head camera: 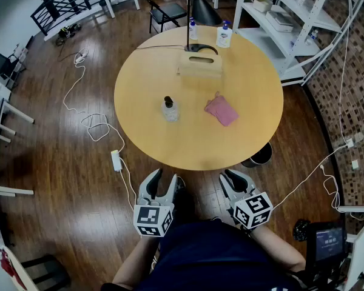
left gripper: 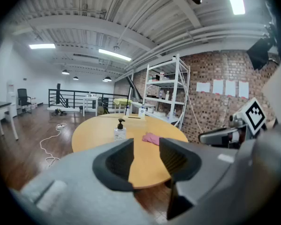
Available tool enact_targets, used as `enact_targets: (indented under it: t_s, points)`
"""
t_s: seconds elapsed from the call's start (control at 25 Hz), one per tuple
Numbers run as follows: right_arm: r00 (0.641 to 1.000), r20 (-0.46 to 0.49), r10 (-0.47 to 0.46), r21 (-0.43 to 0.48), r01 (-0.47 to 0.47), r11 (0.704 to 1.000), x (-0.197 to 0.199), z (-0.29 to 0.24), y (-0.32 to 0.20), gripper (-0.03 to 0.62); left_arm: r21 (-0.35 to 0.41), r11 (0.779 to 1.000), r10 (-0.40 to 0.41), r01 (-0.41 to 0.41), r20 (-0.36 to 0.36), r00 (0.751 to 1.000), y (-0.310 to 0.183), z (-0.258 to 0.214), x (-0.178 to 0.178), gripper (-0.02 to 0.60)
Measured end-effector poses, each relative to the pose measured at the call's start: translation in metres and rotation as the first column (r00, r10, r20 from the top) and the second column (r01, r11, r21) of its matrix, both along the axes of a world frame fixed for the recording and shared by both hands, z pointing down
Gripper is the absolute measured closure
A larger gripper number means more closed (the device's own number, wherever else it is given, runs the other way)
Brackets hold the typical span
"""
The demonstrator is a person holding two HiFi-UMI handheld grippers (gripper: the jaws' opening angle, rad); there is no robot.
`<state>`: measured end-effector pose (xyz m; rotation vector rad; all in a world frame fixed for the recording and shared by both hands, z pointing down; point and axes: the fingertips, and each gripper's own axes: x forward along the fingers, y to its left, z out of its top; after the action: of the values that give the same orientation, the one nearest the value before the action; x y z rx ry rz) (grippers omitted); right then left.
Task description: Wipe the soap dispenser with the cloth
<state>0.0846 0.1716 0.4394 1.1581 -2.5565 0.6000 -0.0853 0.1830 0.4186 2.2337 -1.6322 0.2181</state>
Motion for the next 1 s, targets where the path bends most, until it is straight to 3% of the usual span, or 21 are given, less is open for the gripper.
enact_targets:
  t_s: [0.16, 0.28, 0.4, 0.6, 0.84, 0.92, 1.0]
  points:
    - [0.994, -0.080, 0.079, -0.014, -0.081, 0.997, -0.025, 0.012, -0.067, 0.442, -0.064, 0.996, 0.069, -0.068, 0.018, 0.997, -0.067, 0.014, -0.052, 0.379]
    - [0.976, -0.167, 0.141, 0.023, -0.139, 0.990, -0.021, 0.028, -0.130, 0.421, -0.089, 0.989, 0.118, -0.115, 0.035, 0.992, -0.112, 0.024, -0.076, 0.360]
    - [0.951, -0.253, 0.175, 0.000, -0.181, 0.983, -0.014, 0.056, -0.179, 0.418, -0.123, 0.981, 0.154, -0.148, 0.040, 0.987, -0.135, 0.032, -0.093, 0.360]
    - [0.894, -0.436, 0.102, -0.031, -0.128, 0.991, -0.011, 0.118, -0.238, 0.394, -0.206, 0.970, 0.143, -0.131, 0.042, 0.989, -0.143, 0.054, -0.107, 0.360]
    - [0.798, -0.600, -0.064, -0.156, -0.039, 0.987, -0.015, 0.189, -0.286, 0.341, -0.281, 0.955, 0.113, -0.092, 0.058, 0.992, -0.139, 0.053, -0.098, 0.362]
    - [0.818, -0.571, -0.077, -0.183, -0.035, 0.983, -0.013, 0.207, -0.295, 0.344, -0.276, 0.958, 0.098, -0.074, 0.075, 0.992, -0.139, 0.051, -0.096, 0.362]
    - [0.866, -0.495, -0.074, -0.221, -0.044, 0.974, -0.010, 0.218, -0.298, 0.508, -0.282, 0.958, 0.089, -0.060, 0.090, 0.992, -0.140, 0.055, -0.096, 0.367]
